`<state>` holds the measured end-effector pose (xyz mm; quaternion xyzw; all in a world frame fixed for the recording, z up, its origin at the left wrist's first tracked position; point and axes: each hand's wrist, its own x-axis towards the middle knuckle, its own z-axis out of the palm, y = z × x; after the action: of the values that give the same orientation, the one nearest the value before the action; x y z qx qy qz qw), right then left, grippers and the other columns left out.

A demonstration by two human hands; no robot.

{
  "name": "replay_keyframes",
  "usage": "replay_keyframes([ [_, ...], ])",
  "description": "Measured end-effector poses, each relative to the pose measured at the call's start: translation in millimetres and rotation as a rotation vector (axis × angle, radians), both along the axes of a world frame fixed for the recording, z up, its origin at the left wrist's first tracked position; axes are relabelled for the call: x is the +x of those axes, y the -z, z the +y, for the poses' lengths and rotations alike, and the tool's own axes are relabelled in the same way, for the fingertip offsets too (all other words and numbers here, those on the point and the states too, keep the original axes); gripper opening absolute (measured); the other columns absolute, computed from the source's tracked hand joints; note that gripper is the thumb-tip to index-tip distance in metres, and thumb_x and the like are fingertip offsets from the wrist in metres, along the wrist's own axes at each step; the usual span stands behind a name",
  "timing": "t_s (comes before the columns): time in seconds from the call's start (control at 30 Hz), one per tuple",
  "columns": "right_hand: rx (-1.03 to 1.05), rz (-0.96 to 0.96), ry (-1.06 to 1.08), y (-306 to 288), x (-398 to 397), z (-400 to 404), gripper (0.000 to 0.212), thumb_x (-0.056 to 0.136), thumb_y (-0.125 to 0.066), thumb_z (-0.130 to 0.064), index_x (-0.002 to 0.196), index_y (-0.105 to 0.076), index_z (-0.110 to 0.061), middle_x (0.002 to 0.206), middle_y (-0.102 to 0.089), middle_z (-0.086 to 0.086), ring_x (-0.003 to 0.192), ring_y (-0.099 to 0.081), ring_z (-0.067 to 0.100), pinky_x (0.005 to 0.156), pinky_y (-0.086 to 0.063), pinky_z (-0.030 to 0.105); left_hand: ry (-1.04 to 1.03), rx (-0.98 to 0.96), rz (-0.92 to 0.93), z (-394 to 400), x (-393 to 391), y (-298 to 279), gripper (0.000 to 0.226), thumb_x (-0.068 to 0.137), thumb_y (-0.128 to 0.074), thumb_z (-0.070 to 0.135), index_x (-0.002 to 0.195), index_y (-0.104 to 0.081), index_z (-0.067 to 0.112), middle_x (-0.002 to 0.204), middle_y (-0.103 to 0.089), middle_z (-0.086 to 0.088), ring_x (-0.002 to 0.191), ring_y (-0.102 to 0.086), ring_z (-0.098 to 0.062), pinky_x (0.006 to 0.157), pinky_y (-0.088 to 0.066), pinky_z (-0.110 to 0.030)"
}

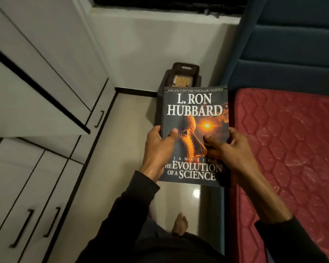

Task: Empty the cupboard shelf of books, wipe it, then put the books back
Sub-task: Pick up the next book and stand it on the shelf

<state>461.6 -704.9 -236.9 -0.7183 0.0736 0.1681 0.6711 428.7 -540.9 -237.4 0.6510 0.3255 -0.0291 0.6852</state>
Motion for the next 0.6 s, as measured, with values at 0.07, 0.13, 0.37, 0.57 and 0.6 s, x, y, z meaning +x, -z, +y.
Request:
replay_keyframes([
  [0.07,-0.011,-0.012,-0.048,-4,-2,14,0.021,0.088,-0.071,-0.015,0.106,-0.061,-0.012,0.089,-0.075,0.004,0.07,-0.072,0.015,0.059,-0.055,0.026,-0.049,0.023,-0.008,12,-11,-3,0.026,0.095,-0.06,0.028,0.118,-0.055,0.017,0.107,-0.07,-0.004,0.087,-0.072,-0.022,0.077,-0.061,-0.039],
  [0.13,-0.017,-0.018,-0.094,-8,-6,28,0.021,0.087,-0.071,-0.015,0.107,-0.062,-0.014,0.091,-0.075,0.003,0.074,-0.073,0.016,0.061,-0.056,0.028,-0.094,0.041,-0.012,24,-22,-6,0.025,0.096,-0.06,0.028,0.118,-0.055,0.017,0.107,-0.07,-0.005,0.089,-0.072,-0.022,0.079,-0.06,-0.039],
  [0.37,-0.01,-0.031,-0.261,-20,-32,94,0.02,0.089,-0.069,-0.018,0.105,-0.058,-0.022,0.094,-0.074,0.001,0.074,-0.074,0.016,0.058,-0.057,0.023,-0.248,0.035,-0.022,82,-72,-15,0.026,0.094,-0.063,0.029,0.116,-0.057,0.016,0.105,-0.071,-0.006,0.085,-0.073,-0.023,0.079,-0.06,-0.047],
  [0.57,-0.018,-0.075,-0.382,-29,-71,163,0.026,0.087,-0.07,-0.021,0.111,-0.059,-0.022,0.098,-0.073,-0.001,0.081,-0.073,0.015,0.069,-0.059,0.03,-0.383,0.052,-0.034,143,-128,-24,0.025,0.092,-0.066,0.029,0.113,-0.062,0.017,0.099,-0.074,-0.004,0.08,-0.074,-0.021,0.077,-0.061,-0.045],
  [0.6,-0.018,-0.08,-0.398,-29,-77,174,0.026,0.087,-0.07,-0.021,0.11,-0.059,-0.023,0.099,-0.073,0.0,0.082,-0.073,0.016,0.073,-0.059,0.033,-0.409,0.05,-0.043,152,-138,-25,0.024,0.092,-0.066,0.029,0.113,-0.062,0.017,0.099,-0.074,-0.003,0.079,-0.074,-0.02,0.076,-0.061,-0.044],
])
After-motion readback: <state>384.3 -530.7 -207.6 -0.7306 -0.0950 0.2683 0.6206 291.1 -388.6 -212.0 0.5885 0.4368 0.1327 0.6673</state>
